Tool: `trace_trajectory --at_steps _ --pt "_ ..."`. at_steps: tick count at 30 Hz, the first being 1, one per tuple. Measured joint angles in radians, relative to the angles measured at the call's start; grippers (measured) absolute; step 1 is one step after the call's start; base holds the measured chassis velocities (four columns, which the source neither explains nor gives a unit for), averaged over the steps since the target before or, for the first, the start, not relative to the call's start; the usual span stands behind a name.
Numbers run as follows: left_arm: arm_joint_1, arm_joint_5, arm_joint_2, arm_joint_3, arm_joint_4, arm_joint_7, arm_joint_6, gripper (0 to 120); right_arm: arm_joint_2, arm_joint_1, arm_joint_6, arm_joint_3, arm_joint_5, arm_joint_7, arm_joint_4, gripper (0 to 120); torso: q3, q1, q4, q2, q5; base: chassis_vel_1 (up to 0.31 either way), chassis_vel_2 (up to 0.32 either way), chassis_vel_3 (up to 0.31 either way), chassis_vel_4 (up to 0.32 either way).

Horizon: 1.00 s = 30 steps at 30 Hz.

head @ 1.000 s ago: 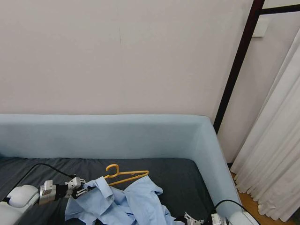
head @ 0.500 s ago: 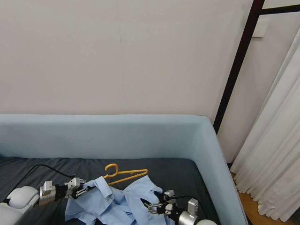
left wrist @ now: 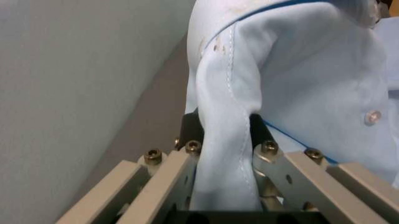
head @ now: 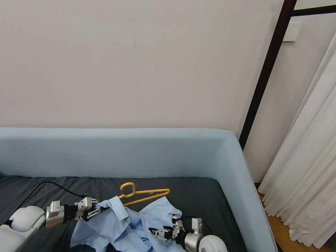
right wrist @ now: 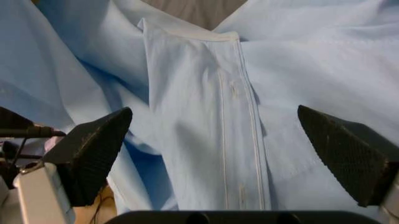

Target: Pick up the clothes from the sofa and hang them on the clothes hanger.

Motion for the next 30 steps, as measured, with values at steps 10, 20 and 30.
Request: trace_trajectory --at_steps 10,20,30 --pt "-0.003 0.001 0.006 -0.001 0.017 -0.002 0.0 7 0.051 0.041 0.002 0.011 -0.05 -0.125 -0.093 100 0.0 0.0 0.0001 0.0 0.0 0.0 0.0 0.0 0.0" --pt "-0.007 0.001 0.006 -0.002 0.028 -0.004 -0.003 7 0.072 0.059 -0.046 -0.001 -0.087 -0.138 -0.148 100 0.0 0.0 0.0001 0.0 0.0001 0.0 0.0 0.0 0.0" --pt "-0.01 0.002 0.003 -0.003 0.039 -0.005 -0.008 7 0.088 0.074 -0.019 0.002 0.001 -0.215 -0.141 100 0.0 0.0 0.0001 0.0 0.0001 0.0 0.0 0.0 0.0"
